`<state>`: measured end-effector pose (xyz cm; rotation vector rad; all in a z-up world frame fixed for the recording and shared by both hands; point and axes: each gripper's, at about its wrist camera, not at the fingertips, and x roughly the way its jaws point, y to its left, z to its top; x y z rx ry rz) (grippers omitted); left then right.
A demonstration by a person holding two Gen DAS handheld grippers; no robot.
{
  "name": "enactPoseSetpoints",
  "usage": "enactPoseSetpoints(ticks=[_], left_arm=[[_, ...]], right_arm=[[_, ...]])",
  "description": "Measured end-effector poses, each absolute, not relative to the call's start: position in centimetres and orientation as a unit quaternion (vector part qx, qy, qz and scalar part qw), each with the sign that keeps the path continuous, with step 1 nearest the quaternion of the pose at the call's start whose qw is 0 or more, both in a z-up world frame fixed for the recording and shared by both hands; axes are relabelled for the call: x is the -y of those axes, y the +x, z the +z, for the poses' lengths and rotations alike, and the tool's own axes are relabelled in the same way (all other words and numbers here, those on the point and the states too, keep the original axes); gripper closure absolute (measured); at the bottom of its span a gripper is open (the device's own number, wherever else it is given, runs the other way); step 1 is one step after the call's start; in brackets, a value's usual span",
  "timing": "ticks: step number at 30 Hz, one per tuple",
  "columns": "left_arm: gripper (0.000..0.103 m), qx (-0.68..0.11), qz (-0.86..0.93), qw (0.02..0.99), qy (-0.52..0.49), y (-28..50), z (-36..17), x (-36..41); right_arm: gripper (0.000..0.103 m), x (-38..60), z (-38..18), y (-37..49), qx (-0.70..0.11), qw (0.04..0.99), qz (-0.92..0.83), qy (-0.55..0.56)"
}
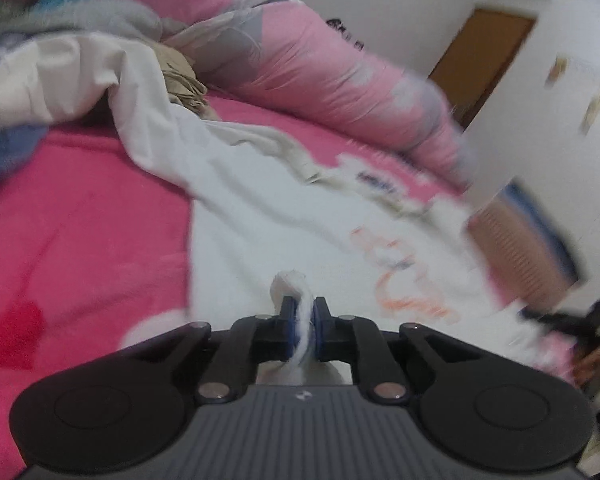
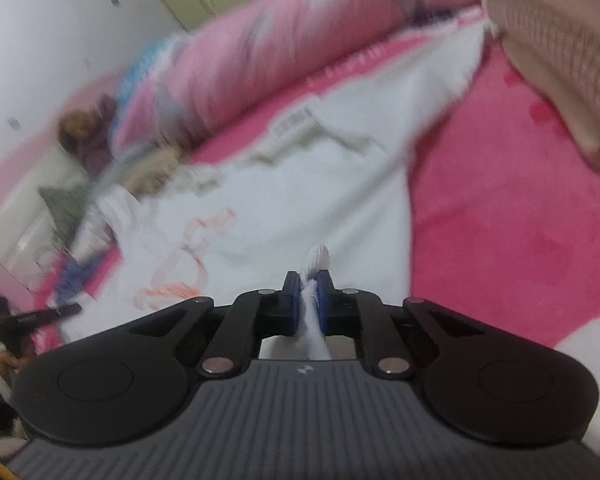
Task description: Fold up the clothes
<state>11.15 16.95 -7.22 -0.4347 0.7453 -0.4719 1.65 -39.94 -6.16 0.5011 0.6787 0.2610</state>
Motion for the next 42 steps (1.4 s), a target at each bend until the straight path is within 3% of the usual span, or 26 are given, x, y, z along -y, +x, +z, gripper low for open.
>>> enactPoseSetpoints(ticks=[3, 7, 11, 14, 19, 27, 30, 33, 39, 42], left_arm=[[0.094, -0.368, -0.223, 0.876, -0.217, 16.4, -4.5, -16.7], [0.094, -0.255, -0.243, 0.916, -0.19, 21.5, 6.8, -15.3], [0.094, -0.11, -0.284, 0.944, -0.13, 17.8, 16.2, -14.9], [0.094, -0.058, -0.299, 0.946, -0.109, 13.4, 17.2, -15.4], [0.094, -0.08, -0.309, 0.944, -0.082, 6.2, 10.4, -15.8], [0.094, -0.242, -0.283, 0.927, -0.053, -3.3, -7.9, -15.4], [0.094, -0.257, -0.268, 0.925, -0.077, -4.4, -10.2, -16.6], [0.094, -0.236, -0.271, 0.93, -0.079, -4.9, -9.3, -16.9], [0.092, -0.225, -0.271, 0.935, -0.042, -7.2, -9.5, -16.4], [0.088, -0.24, -0.261, 0.934, -0.047, -8.9, -9.9, -17.3]], right_arm=[[0.097, 40.5, -3.7, 2.5, -0.304, 0.911, 0.123, 0.251], [0.097, 41.4, 6.3, 7.3, -0.202, 0.94, 0.123, 0.245], [0.097, 41.3, 18.2, 6.3, -0.068, 0.967, 0.143, 0.199], [0.097, 41.0, 21.9, 2.7, -0.018, 0.973, 0.157, 0.169], [0.097, 41.1, 16.4, -3.7, -0.016, 0.966, 0.189, 0.177], [0.097, 40.9, -5.8, -12.3, -0.16, 0.923, 0.164, 0.309], [0.097, 41.3, -11.3, -14.5, -0.188, 0.905, 0.129, 0.359], [0.097, 41.5, -11.4, -16.2, -0.163, 0.905, 0.129, 0.371], [0.096, 40.0, -10.3, -18.0, -0.176, 0.93, 0.139, 0.291], [0.089, 39.9, -10.6, -19.6, -0.196, 0.934, 0.127, 0.27]])
